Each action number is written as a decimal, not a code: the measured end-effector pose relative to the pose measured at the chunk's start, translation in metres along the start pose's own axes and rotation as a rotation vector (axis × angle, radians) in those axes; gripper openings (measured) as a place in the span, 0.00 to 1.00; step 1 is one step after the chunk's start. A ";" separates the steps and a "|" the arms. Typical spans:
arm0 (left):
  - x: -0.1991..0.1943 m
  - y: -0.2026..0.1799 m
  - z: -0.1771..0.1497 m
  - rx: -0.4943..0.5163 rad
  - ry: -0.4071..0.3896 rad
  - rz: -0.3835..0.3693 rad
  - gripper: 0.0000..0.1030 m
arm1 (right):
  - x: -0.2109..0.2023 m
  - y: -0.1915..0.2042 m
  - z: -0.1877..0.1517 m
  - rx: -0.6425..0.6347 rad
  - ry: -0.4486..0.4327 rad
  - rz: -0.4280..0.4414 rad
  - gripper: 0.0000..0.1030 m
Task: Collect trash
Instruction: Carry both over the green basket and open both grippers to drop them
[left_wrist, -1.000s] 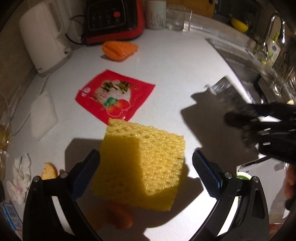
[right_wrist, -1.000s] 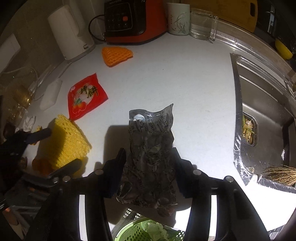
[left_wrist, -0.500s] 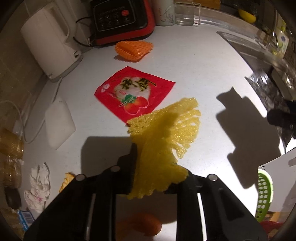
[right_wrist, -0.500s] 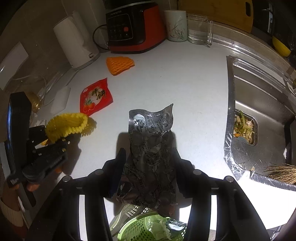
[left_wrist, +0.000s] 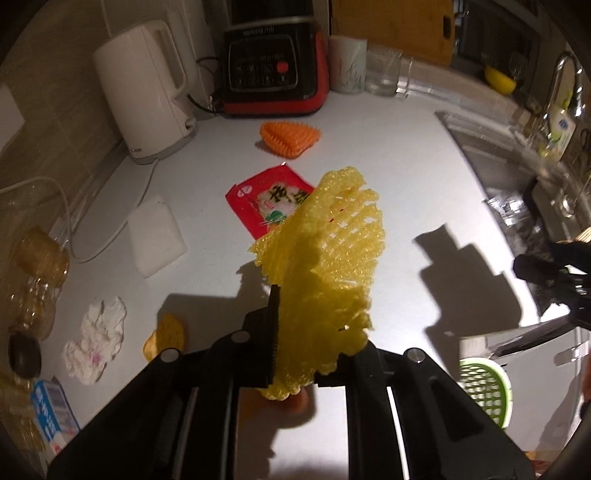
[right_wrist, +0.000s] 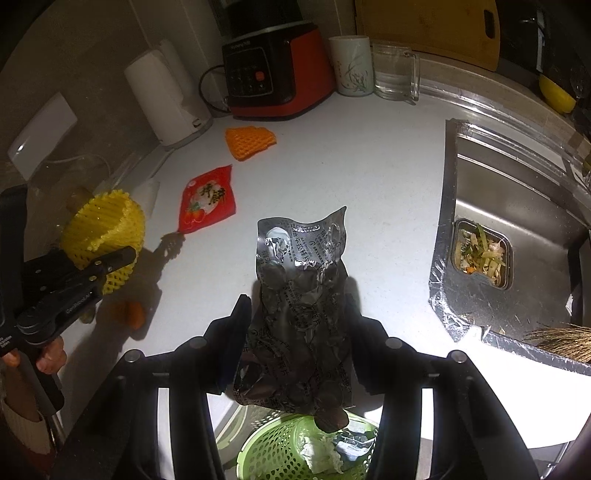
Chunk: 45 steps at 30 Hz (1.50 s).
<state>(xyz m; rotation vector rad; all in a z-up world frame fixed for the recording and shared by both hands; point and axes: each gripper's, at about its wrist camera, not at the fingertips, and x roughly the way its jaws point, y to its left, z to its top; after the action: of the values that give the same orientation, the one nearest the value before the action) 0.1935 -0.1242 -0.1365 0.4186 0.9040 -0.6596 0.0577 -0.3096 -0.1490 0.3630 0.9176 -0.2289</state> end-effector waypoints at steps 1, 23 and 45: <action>-0.011 -0.004 -0.002 -0.006 -0.014 -0.007 0.13 | -0.007 0.000 -0.002 -0.007 -0.007 0.012 0.49; -0.104 -0.179 -0.138 -0.219 0.026 -0.104 0.13 | -0.136 -0.054 -0.117 -0.202 -0.004 0.095 0.49; -0.081 -0.220 -0.194 -0.315 0.143 -0.086 0.62 | -0.141 -0.065 -0.160 -0.253 0.063 0.165 0.49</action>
<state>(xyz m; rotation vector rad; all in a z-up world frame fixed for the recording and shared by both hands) -0.1047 -0.1421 -0.1917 0.1465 1.1462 -0.5589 -0.1645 -0.3000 -0.1376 0.2112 0.9610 0.0509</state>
